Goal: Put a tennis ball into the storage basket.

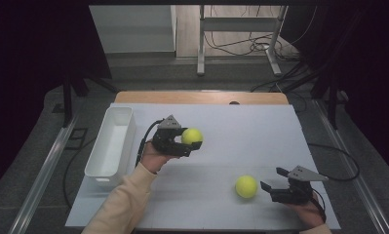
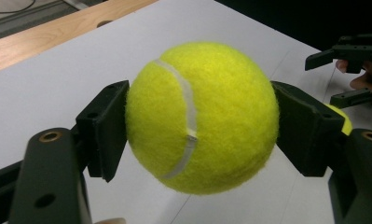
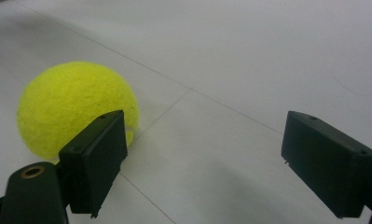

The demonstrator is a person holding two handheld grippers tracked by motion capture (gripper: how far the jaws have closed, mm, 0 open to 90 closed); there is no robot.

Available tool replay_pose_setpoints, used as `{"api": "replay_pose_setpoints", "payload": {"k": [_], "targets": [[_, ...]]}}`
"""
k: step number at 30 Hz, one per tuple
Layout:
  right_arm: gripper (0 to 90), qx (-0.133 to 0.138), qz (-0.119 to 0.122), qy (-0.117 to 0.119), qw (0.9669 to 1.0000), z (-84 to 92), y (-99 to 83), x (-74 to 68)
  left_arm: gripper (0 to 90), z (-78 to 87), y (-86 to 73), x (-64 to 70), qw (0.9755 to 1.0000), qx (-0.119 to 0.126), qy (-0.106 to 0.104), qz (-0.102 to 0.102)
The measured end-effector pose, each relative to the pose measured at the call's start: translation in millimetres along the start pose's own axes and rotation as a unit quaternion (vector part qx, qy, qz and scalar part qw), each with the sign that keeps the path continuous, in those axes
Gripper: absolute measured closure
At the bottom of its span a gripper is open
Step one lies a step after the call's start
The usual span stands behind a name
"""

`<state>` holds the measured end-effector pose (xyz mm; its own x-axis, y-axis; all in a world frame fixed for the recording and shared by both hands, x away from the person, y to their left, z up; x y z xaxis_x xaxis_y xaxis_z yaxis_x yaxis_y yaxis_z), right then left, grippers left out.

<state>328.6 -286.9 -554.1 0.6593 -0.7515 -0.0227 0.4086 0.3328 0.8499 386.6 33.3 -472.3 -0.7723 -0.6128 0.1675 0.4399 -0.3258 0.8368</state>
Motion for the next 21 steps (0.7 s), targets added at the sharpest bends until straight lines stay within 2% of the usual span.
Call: {"api": "replay_pose_setpoints", "payload": {"k": [21], "targets": [[14.8,0.000,0.000,0.000,1.0000,-0.1,-0.1,-0.1,25.9,20.3,6.6,-12.6,0.9998,0.017,0.011,0.007]]}}
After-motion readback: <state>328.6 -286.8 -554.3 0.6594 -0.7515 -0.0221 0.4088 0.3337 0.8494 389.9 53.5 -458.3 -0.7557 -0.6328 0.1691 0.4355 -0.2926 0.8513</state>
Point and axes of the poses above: each handheld gripper's, and its own axes: z roughly backward along the jaws, y roughly out of its top, x roughly to its right, the point moved 8 cm from there along -z, roughly forward along the jaws
